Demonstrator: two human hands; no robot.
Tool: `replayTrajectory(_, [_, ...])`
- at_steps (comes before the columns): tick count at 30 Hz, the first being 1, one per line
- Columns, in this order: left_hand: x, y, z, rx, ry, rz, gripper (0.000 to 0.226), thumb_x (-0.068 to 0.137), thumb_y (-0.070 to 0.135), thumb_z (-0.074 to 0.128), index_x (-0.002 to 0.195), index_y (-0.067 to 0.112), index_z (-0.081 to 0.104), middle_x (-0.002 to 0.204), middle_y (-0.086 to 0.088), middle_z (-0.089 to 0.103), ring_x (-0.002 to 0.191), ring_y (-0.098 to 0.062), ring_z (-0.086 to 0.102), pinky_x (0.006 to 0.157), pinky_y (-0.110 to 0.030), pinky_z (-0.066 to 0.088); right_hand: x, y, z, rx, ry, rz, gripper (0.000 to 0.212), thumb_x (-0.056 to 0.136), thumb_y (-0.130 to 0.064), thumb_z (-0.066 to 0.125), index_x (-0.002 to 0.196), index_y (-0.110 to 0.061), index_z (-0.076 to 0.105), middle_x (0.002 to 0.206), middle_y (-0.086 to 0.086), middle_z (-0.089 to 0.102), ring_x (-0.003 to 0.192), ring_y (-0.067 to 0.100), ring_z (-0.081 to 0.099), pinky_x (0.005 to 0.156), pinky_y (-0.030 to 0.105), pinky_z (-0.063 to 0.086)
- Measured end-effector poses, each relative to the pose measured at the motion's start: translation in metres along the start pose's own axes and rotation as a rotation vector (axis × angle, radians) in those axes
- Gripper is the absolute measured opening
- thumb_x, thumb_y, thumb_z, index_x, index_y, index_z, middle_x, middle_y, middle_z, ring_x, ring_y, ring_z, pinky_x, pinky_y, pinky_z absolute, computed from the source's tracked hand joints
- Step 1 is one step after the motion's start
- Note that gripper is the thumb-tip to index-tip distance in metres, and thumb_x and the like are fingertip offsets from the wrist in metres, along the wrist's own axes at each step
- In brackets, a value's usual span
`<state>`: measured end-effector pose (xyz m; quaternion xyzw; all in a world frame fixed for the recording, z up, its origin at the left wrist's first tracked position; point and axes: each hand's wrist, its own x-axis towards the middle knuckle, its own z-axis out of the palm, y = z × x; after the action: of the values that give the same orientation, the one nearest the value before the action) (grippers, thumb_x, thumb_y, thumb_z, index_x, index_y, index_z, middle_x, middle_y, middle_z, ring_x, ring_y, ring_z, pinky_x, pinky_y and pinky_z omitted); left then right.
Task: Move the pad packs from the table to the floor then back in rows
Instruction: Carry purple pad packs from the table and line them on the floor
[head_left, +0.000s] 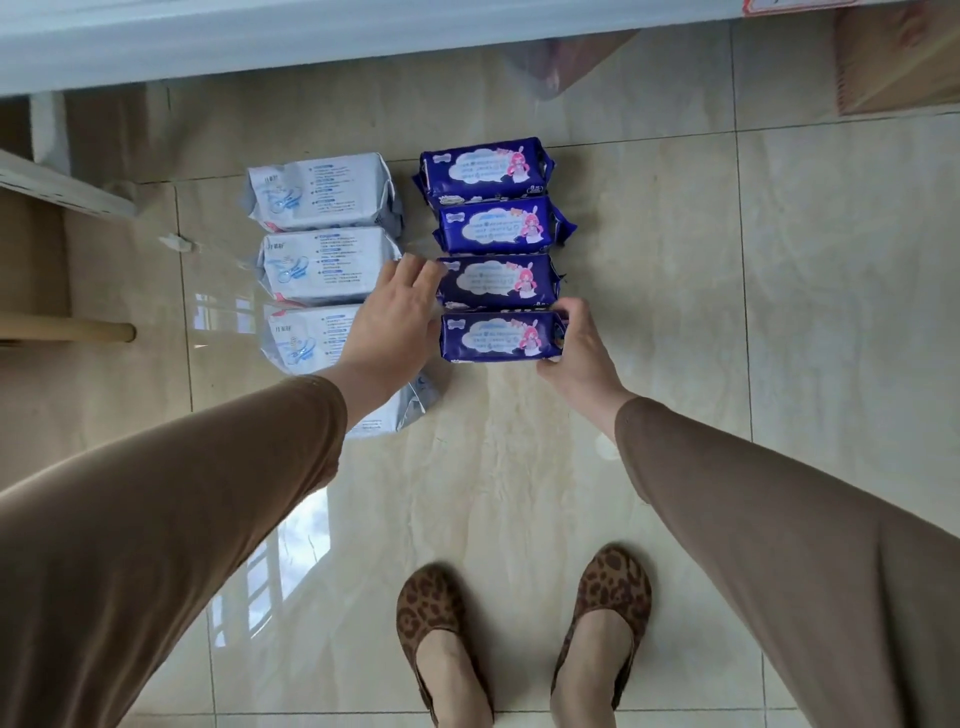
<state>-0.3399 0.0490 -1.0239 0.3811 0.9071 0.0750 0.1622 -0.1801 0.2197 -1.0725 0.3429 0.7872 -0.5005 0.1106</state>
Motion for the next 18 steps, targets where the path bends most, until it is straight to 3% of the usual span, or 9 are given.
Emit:
replayTrajectory(4, [-0.018, 0.006, -0.005, 0.017, -0.014, -0.003, 0.044, 0.092, 0.017, 0.058, 0.134, 0.009, 0.047, 0.126, -0.011, 0.051, 0.114, -0.03, 0.045, 0.099, -0.038, 0.04, -0.011, -0.009, -0.005, -0.014, -0.014, 0.06, 0.085, 0.08, -0.002, 0.071, 0.148, -0.019, 0.024, 0.148, 0.005, 0.032, 0.134, 0.018, 0.039, 0.103, 0.025, 0.038])
replayTrajectory(6, [-0.03, 0.013, -0.015, 0.014, -0.052, -0.024, 0.044, 0.091, 0.016, 0.058, 0.133, 0.01, 0.048, 0.127, -0.011, 0.052, 0.114, -0.03, 0.046, 0.097, -0.038, 0.04, -0.026, -0.017, -0.015, -0.085, 0.003, 0.081, 0.091, 0.082, -0.006, 0.072, 0.154, -0.018, 0.018, 0.153, 0.007, 0.028, 0.138, 0.022, 0.03, 0.11, 0.031, 0.032])
replayTrajectory(12, [-0.071, 0.051, -0.085, 0.036, -0.215, -0.133, 0.05, 0.091, 0.026, 0.057, 0.139, 0.017, 0.042, 0.131, -0.004, 0.051, 0.121, -0.025, 0.045, 0.093, -0.038, 0.045, -0.1, -0.065, -0.079, -0.343, -0.036, 0.04, 0.063, 0.089, -0.012, 0.064, 0.146, -0.017, 0.038, 0.142, 0.009, 0.044, 0.129, 0.029, 0.038, 0.101, 0.033, 0.037])
replayTrajectory(18, [-0.095, 0.113, -0.22, -0.075, -0.168, -0.155, 0.041, 0.088, 0.019, 0.058, 0.129, 0.016, 0.051, 0.125, -0.003, 0.055, 0.12, -0.025, 0.046, 0.093, -0.038, 0.044, -0.182, -0.175, -0.175, -0.475, 0.001, -0.05, 0.053, 0.088, -0.016, 0.06, 0.139, -0.016, 0.047, 0.134, 0.007, 0.052, 0.124, 0.029, 0.042, 0.101, 0.038, 0.041])
